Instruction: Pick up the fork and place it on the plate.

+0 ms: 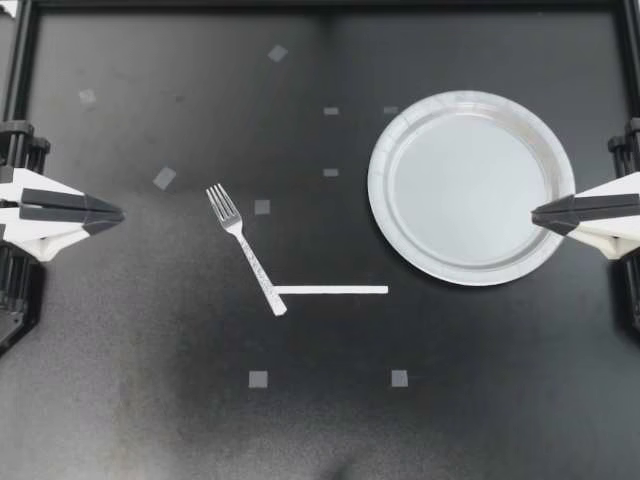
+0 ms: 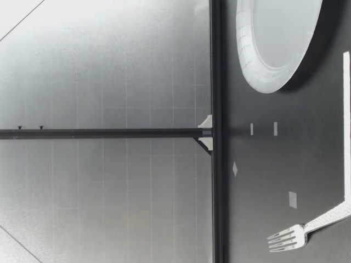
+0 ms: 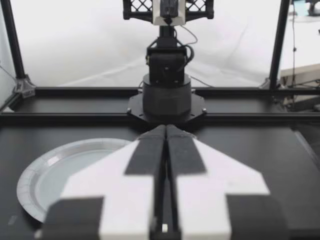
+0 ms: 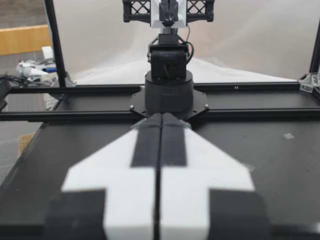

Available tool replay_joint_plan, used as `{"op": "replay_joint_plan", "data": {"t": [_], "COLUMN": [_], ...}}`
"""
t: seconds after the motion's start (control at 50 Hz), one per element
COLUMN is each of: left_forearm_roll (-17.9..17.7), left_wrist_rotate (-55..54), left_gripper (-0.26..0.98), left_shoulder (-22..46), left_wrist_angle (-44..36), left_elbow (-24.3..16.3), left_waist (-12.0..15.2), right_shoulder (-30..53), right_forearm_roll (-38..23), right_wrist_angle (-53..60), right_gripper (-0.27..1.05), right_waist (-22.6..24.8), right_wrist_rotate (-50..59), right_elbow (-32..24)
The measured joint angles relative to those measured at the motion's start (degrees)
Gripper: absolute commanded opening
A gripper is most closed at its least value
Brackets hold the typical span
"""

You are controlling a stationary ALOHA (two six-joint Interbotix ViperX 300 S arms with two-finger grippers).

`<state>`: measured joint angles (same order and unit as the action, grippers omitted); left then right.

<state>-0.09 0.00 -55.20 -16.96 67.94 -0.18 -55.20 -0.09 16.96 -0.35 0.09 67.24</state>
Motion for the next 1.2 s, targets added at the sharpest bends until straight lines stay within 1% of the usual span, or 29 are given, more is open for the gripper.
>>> {"op": "replay_joint_plan", "data": {"t": [0.04,0.08,0.12,0.18,0.3,0.44,0.52,0.64,0.72,0.84,0.9,0.98,1.08,1.16,1.2], "left_forearm_roll": [-0.4,-1.8,-3.0,-4.2,-4.6,-4.0,-2.1,1.3,3.6,8.8,10.8,12.4,12.7,12.9,13.0], "left_wrist_rotate": [-0.2,-1.1,-1.3,-1.3,-1.3,-1.1,-1.0,-1.0,-0.4,1.6,2.7,4.6,7.1,10.5,13.9], "left_gripper": [-0.04,-0.08,-0.09,-0.09,-0.09,-0.09,-0.09,-0.09,-0.09,-0.09,-0.07,-0.03,0.08,0.22,0.32], "left_shoulder": [-0.2,-0.7,-1.0,-1.4,-1.7,-0.9,0.9,5.8,9.8,16.4,19.6,23.7,28.8,31.6,32.9], "left_wrist_angle": [0.3,1.4,3.0,7.6,22.9,38.1,45.2,52.4,53.6,54.8,55.3,55.8,56.5,58.4,60.2], "left_elbow": [0.3,0.8,0.7,-0.1,-6.0,-12.7,-15.4,-16.8,-17.1,-18.4,-19.3,-20.5,-22.3,-24.0,-24.7], "left_waist": [0.0,-0.2,-0.4,-0.4,-0.5,-0.5,0.0,1.5,1.8,1.8,1.8,1.9,1.9,1.9,1.8], "right_shoulder": [0.0,-0.2,-0.5,-1.5,-2.8,-2.8,-1.9,0.5,1.8,2.6,2.6,2.5,1.8,1.6,1.4], "right_forearm_roll": [0.0,0.2,0.4,1.8,4.6,4.9,4.9,4.9,4.9,4.9,4.9,4.9,4.9,4.9,4.9], "right_wrist_angle": [0.0,0.0,-0.2,-1.1,-7.4,-18.2,-23.9,-29.3,-30.1,-28.8,-27.9,-27.2,-27.1,-27.0,-27.0], "right_gripper": [-0.1,-0.11,-0.11,-0.11,-0.11,-0.11,-0.11,-0.11,-0.11,-0.11,-0.11,-0.11,-0.11,-0.11,-0.11], "right_waist": [0.0,-0.1,-0.1,-0.3,-2.0,-3.3,-3.4,-3.5,-3.5,-3.5,-3.5,-3.5,-3.5,-3.5,-3.5], "right_wrist_rotate": [0.1,0.2,0.4,1.4,3.6,4.9,5.1,5.6,6.3,6.9,7.0,7.2,7.7,8.4,8.5], "right_elbow": [0.3,0.7,1.0,1.0,0.9,-0.7,-2.3,-2.7,-2.7,-2.1,-1.7,-0.9,-0.6,-0.4,-0.3]}}
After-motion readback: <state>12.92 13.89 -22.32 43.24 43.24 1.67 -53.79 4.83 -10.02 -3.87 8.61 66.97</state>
